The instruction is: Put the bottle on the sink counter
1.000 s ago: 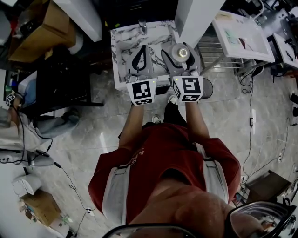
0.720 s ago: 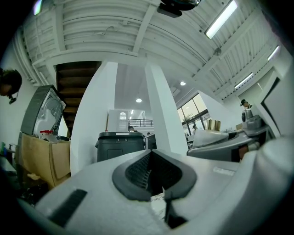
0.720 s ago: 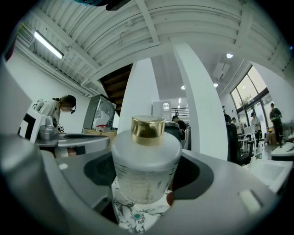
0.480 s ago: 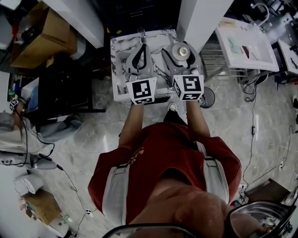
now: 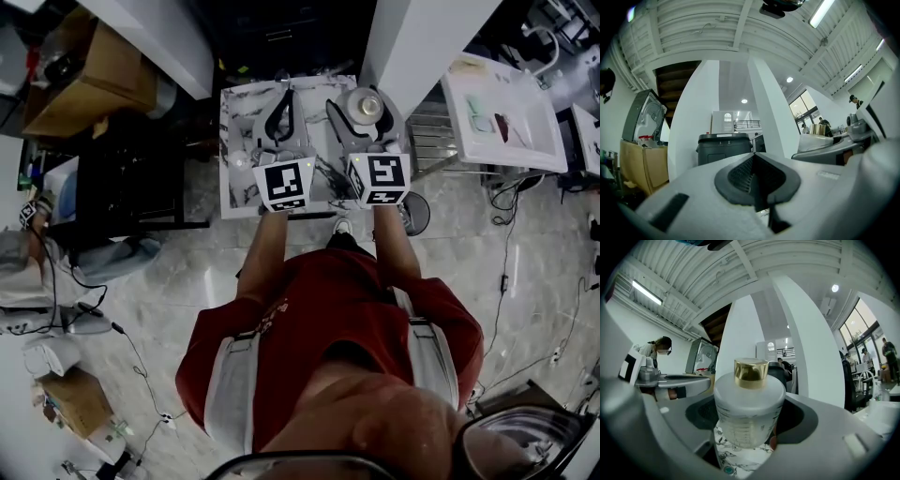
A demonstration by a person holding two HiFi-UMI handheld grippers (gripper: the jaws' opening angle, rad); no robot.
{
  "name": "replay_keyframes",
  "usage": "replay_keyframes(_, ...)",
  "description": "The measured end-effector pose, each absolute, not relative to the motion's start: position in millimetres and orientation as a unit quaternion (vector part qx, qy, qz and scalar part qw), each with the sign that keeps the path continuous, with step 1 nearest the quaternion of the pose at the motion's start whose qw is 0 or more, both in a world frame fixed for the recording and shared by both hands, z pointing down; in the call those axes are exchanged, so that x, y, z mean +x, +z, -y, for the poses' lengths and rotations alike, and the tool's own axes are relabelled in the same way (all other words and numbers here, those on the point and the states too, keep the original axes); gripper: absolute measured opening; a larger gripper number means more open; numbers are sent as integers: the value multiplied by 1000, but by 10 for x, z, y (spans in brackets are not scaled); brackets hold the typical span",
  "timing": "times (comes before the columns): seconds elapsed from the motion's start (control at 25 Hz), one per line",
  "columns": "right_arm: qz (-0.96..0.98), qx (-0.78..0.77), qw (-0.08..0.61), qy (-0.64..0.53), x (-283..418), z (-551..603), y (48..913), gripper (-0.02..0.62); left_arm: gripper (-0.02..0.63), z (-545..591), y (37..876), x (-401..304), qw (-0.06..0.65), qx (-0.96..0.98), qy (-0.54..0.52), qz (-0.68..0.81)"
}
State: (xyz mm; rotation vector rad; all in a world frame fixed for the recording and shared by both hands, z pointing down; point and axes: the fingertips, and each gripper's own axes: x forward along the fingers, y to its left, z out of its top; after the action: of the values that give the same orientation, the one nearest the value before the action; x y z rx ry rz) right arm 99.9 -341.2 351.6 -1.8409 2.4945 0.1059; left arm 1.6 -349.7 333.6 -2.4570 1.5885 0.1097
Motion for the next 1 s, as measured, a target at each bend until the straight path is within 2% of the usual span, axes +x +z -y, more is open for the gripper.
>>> replay_keyframes(0.64,-830,-557,26,9,1522,3921,3647,342,2,3909,3396,492,109,-808,8,-579)
replay_keyframes(1.0,-835,-549,18,-6,1584,4028,3831,342,2,3998,3544,544,100,-803,-3,-587)
